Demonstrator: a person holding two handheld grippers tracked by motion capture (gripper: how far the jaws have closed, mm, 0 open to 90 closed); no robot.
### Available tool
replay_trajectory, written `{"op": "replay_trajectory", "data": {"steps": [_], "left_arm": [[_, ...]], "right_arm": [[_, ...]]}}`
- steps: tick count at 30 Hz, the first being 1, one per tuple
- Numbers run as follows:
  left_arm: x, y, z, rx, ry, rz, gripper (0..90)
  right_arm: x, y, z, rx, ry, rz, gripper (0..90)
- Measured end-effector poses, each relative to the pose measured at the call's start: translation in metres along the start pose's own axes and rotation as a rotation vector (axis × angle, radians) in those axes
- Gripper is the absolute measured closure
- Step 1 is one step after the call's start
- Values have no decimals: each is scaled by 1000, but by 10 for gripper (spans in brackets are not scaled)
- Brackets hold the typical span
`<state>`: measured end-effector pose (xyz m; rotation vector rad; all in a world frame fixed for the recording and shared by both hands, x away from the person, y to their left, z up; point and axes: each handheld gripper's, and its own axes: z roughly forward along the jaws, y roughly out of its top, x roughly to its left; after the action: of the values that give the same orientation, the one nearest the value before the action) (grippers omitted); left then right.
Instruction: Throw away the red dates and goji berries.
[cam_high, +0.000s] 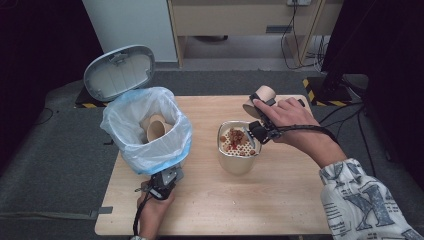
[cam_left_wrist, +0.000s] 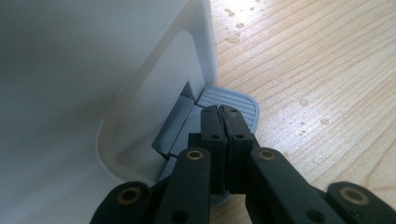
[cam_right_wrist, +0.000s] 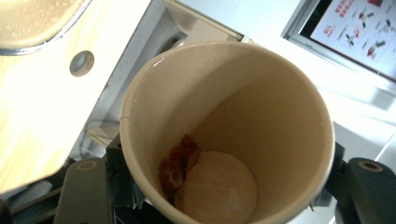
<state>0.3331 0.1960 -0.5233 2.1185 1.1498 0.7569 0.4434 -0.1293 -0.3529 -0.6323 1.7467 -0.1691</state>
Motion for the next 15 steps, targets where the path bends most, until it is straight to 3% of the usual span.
{"op": "replay_trajectory", "data": {"steps": [2, 6, 10, 12, 13, 14, 15], "left_arm": [[0, 0, 0, 0, 0, 0, 879], [0, 0, 0, 0, -1, 0, 879], [0, 0, 0, 0, 1, -1, 879], [0, 0, 0, 1, -1, -1, 879], [0, 0, 0, 0, -1, -3, 879], [0, 0, 0, 2, 0, 1, 879], [0, 0, 0, 2, 0, 1, 879]], "right_arm": [[0, -2, 0, -3, -1, 16, 324], [1, -9, 0, -19, 0, 106, 323], [0, -13, -1, -21, 12, 147, 323], [0, -15, -2, -47, 23, 219, 323], [0, -15, -2, -47, 23, 219, 323], [-1, -18, -2, -67, 29, 264, 323], [-1, -18, -2, -67, 29, 264, 323]]}}
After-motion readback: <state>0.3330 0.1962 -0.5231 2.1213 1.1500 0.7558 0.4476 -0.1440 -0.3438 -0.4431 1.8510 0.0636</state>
